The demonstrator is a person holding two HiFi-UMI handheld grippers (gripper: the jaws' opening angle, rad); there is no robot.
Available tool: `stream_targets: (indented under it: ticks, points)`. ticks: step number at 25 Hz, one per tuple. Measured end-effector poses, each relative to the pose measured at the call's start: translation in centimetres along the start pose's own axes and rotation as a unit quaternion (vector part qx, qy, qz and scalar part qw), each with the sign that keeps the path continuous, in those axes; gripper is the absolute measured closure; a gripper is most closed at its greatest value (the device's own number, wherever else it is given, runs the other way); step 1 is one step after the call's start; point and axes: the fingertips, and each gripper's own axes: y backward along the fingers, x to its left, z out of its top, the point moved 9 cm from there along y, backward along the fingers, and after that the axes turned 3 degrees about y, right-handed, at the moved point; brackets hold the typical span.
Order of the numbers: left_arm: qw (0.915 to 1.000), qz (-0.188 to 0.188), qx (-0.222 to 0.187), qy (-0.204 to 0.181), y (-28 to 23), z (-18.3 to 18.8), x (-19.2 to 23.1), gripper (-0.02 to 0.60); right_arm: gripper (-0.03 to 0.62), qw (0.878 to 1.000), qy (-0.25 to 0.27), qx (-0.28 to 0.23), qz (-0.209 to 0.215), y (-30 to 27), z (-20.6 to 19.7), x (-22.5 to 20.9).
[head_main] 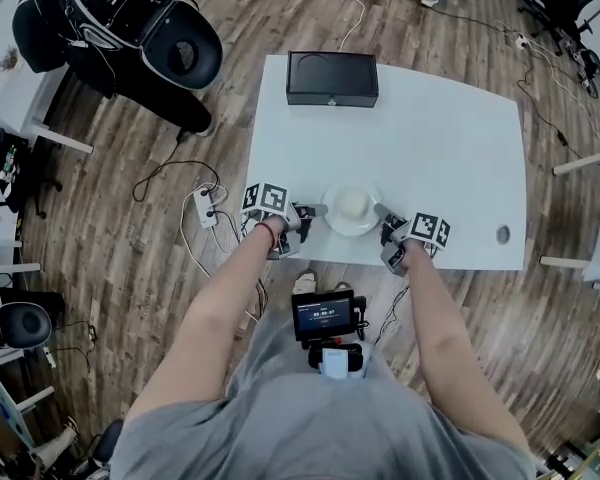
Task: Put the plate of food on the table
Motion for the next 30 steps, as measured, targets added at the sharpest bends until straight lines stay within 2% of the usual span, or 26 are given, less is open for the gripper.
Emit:
stream_targets:
  ticks: [6,10,15,19,24,27,30]
  points:
    - [0.9999,-0.016,0.005,-0.001,-0.5,-1.4,-0.7,0.549,0.551,0.999,0.003,-0.001,-0.036,0.8,0.4,-0.6]
    - [0.9998,-0.018,0.006,-0.006,-0.5,-1.9,-0.4,0.549,0.551,0.999,0.007,-0.011,-0.035,1.5,0.6,-0.5]
    - [0.9994,-0.026,-0.017,-0.016,0.6,-2.8,0.1,0.549,0.553,0.998,0.058,-0.015,-0.032,3.5,-0.2,-0.2]
    - [0.9986,-0.036,-0.034,-0.017,3.2,-5.1,0.9,0.549,0.553,0.989,0.143,0.01,-0.031,6.1,-3.5,0.3]
    - [0.9969,-0.051,-0.06,0.002,6.4,-10.0,2.9,0.549,0.553,0.969,0.239,0.047,-0.028,9.2,-9.8,1.3]
    - [0.9951,-0.059,-0.08,0.004,7.6,-12.9,4.1,0.549,0.553,0.964,0.26,0.045,-0.029,10.7,-13.2,1.6]
    - [0.9908,-0.092,-0.098,-0.012,8.1,-14.9,3.1,0.549,0.553,0.963,0.267,0.016,-0.016,11.9,-14.8,2.8]
